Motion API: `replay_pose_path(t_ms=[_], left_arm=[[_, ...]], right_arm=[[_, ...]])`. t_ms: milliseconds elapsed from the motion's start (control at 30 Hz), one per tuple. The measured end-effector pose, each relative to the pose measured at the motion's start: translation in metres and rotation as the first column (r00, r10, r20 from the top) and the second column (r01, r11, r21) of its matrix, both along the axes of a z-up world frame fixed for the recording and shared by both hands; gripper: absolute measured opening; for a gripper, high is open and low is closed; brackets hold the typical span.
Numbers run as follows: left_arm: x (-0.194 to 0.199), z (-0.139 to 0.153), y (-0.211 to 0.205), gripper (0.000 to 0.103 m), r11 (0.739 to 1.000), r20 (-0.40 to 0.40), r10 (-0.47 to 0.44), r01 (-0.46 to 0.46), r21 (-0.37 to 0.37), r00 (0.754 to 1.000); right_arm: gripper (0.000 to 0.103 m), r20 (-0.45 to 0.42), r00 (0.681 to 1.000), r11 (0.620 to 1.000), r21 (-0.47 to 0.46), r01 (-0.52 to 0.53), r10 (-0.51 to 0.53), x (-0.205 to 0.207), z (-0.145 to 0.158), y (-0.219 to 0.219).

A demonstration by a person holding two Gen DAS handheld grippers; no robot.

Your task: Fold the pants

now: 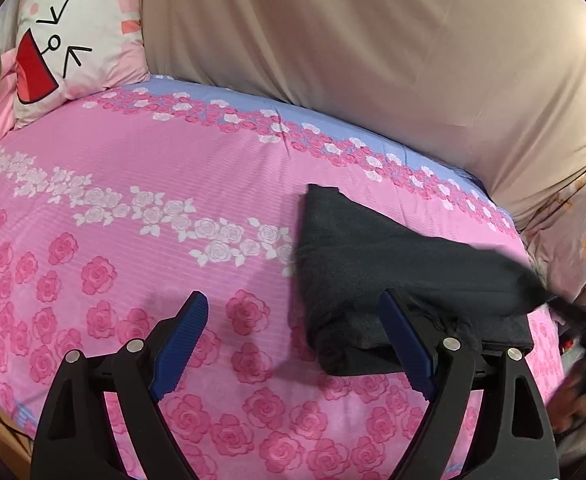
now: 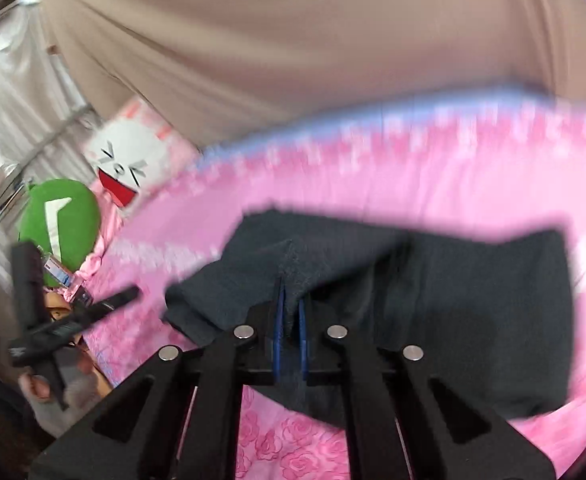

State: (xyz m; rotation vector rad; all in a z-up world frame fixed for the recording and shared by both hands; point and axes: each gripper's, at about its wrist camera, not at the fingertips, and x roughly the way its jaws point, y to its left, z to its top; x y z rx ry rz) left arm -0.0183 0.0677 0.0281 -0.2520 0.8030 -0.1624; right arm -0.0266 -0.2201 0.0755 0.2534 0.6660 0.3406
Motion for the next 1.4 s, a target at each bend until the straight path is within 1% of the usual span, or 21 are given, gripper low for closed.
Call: replay_pose_path(t_ms=[33, 67, 133, 200, 233, 267, 300, 400, 467, 500, 533, 567, 667, 767, 867, 967, 1100, 1167, 1267, 1333, 1400], left_arm=[[0.0, -0.002, 0.003, 0.085, 1.0, -0.004, 0.004, -0.004, -0.006, 1.0], [0.001, -0.003, 0.004, 0.085, 1.0, -0.009, 0.005, -0.005, -0.011, 1.0], [0.003, -0.007, 0.006, 0.085, 1.0, -0.024, 0.01, -0.01, -0.025, 1.0], [0.004, -0.009, 0.007, 0.085, 1.0, -0.028, 0.011, -0.011, -0.024, 1.0], [0.003, -0.009, 0.007, 0.085, 1.0, -0.026, 0.012, -0.012, -0.019, 1.0], [0.002, -0.008, 0.008, 0.085, 1.0, -0.024, 0.011, -0.012, -0.019, 1.0], [0.002, -0.008, 0.009, 0.085, 1.0, -0.023, 0.01, -0.01, -0.021, 1.0], [0.002, -0.005, 0.011, 0.085, 0.999, -0.017, 0.012, -0.012, -0.03, 1.0], [0.002, -0.004, 0.014, 0.085, 0.999, -0.016, 0.016, -0.017, -0.041, 1.0], [0.002, -0.003, 0.015, 0.085, 0.999, -0.014, 0.02, -0.021, -0.046, 1.0], [0.001, -0.003, 0.018, 0.085, 0.998, -0.012, 0.023, -0.024, -0.051, 1.0], [0.0, -0.003, 0.02, 0.085, 0.998, -0.01, 0.027, -0.028, -0.054, 1.0], [-0.001, 0.001, 0.033, 0.085, 0.997, -0.002, 0.056, -0.056, -0.057, 0.998], [-0.004, 0.005, 0.052, 0.085, 0.993, 0.015, 0.096, -0.095, -0.072, 0.995], [-0.008, 0.006, 0.072, 0.085, 0.987, 0.024, 0.138, -0.136, -0.08, 0.99], [-0.015, 0.006, 0.095, 0.085, 0.979, 0.019, 0.184, -0.181, -0.098, 0.983], [-0.032, 0.001, 0.126, 0.085, 0.963, 0.001, 0.253, -0.251, -0.102, 0.968], [-0.04, -0.005, 0.144, 0.085, 0.952, -0.02, 0.291, -0.291, -0.098, 0.957], [-0.047, -0.014, 0.165, 0.085, 0.935, -0.045, 0.335, -0.338, -0.108, 0.941], [-0.045, -0.015, 0.17, 0.085, 0.932, -0.045, 0.341, -0.344, -0.116, 0.939], [-0.04, -0.012, 0.167, 0.085, 0.938, -0.037, 0.321, -0.323, -0.124, 0.946]], right_arm=[[0.007, -0.045, 0.999, 0.999, -0.032, 0.0, -0.002, 0.004, -0.012, -0.004], [0.011, -0.135, 0.991, 0.998, -0.066, -0.02, 0.011, 0.013, -0.036, -0.005], [0.013, -0.271, 0.962, 0.997, -0.079, 0.01, -0.031, 0.018, -0.076, -0.012], [0.023, -0.274, 0.961, 0.998, 0.033, 0.054, -0.043, 0.007, -0.088, -0.024], [0.043, -0.282, 0.958, 0.993, 0.088, 0.079, -0.051, 0.001, -0.088, -0.031], [0.058, -0.283, 0.958, 0.987, 0.131, 0.094, -0.054, -0.002, -0.089, -0.036], [0.059, -0.289, 0.957, 0.974, 0.202, 0.1, -0.038, -0.005, -0.092, -0.042], [0.059, -0.344, 0.938, 0.93, 0.355, 0.098, 0.033, 0.001, -0.107, -0.05], [0.058, -0.354, 0.933, 0.903, 0.417, 0.104, 0.056, 0.007, -0.119, -0.053], [0.053, -0.352, 0.934, 0.897, 0.429, 0.103, 0.061, 0.01, -0.122, -0.053], [0.027, -0.364, 0.929, 0.902, 0.42, 0.099, 0.067, 0.012, -0.123, -0.049], [0.019, -0.362, 0.929, 0.913, 0.4, 0.081, 0.076, 0.014, -0.12, -0.042], [0.017, -0.259, 0.962, 0.958, 0.286, -0.011, 0.088, 0.016, -0.074, -0.014], [0.017, -0.123, 0.979, 0.951, 0.284, -0.124, 0.164, 0.024, -0.011, 0.016], [0.017, -0.043, 0.954, 0.927, 0.253, -0.278, 0.297, 0.034, 0.034, 0.084], [0.016, -0.007, 0.903, 0.898, 0.113, -0.425, 0.429, 0.037, 0.057, 0.194], [0.016, -0.058, 0.831, 0.831, -0.035, -0.555, 0.553, 0.031, 0.043, 0.317], [0.016, -0.111, 0.817, 0.817, -0.058, -0.574, 0.566, 0.034, 0.023, 0.345], [0.016, -0.138, 0.822, 0.827, -0.037, -0.561, 0.552, 0.036, 0.013, 0.343], [0.016, -0.101, 0.853, 0.857, -0.002, -0.516, 0.513, 0.036, 0.027, 0.327], [0.016, -0.033, 0.904, 0.904, 0.048, -0.424, 0.426, 0.03, 0.05, 0.266]])
